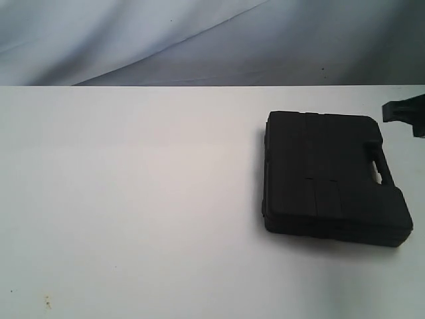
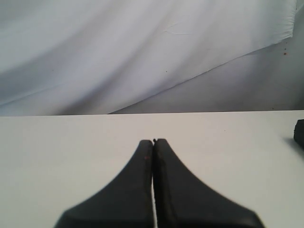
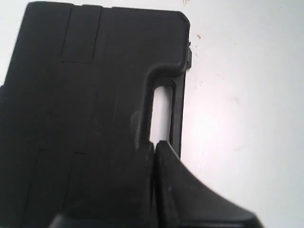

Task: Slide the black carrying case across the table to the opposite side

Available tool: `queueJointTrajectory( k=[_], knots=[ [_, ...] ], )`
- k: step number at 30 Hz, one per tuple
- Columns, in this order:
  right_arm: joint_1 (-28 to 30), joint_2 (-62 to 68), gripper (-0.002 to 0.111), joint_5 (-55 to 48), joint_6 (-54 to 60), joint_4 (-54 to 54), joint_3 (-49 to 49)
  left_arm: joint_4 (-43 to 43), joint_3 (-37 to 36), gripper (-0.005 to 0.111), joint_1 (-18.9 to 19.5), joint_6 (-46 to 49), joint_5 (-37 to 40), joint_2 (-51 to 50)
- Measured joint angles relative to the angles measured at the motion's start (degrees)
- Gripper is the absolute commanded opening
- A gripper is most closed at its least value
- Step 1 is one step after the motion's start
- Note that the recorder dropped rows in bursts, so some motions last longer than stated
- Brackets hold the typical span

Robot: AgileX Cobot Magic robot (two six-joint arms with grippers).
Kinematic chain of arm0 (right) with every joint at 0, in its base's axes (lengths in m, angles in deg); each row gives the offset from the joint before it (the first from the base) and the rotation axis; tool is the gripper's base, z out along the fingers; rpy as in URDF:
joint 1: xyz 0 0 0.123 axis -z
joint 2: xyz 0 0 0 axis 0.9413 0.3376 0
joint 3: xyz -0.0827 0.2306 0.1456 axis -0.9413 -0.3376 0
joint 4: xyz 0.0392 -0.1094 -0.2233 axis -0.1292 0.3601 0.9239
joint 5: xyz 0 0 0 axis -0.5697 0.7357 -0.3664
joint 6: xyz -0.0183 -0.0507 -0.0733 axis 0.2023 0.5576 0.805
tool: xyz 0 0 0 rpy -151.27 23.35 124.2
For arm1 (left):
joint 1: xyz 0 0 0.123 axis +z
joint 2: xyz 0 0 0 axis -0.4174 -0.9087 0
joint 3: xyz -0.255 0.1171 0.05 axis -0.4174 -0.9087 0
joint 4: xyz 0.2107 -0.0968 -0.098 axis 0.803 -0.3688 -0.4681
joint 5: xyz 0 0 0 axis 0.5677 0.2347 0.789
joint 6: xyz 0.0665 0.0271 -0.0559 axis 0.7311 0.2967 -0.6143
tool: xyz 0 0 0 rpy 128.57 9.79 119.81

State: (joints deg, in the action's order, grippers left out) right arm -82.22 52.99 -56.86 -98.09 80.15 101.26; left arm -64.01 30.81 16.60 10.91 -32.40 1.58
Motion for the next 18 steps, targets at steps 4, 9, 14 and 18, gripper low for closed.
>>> queueJointTrajectory(
  k=[4,9,14,18],
  knots=[
    [0.0,-5.7,0.000,1.6,0.1,-1.5,-3.3,0.0,0.0,0.000,0.0,0.0,0.0,0.0],
    [0.0,-12.4,0.000,3.2,0.1,-4.0,-6.5,0.0,0.0,0.000,0.0,0.0,0.0,0.0],
    [0.0,-18.6,0.000,4.2,0.4,-7.6,-8.9,0.0,0.0,0.000,0.0,0.0,0.0,0.0],
    [0.0,-23.6,0.000,4.5,0.6,-8.8,-10.3,0.0,0.0,0.000,0.0,0.0,0.0,0.0]
  ],
)
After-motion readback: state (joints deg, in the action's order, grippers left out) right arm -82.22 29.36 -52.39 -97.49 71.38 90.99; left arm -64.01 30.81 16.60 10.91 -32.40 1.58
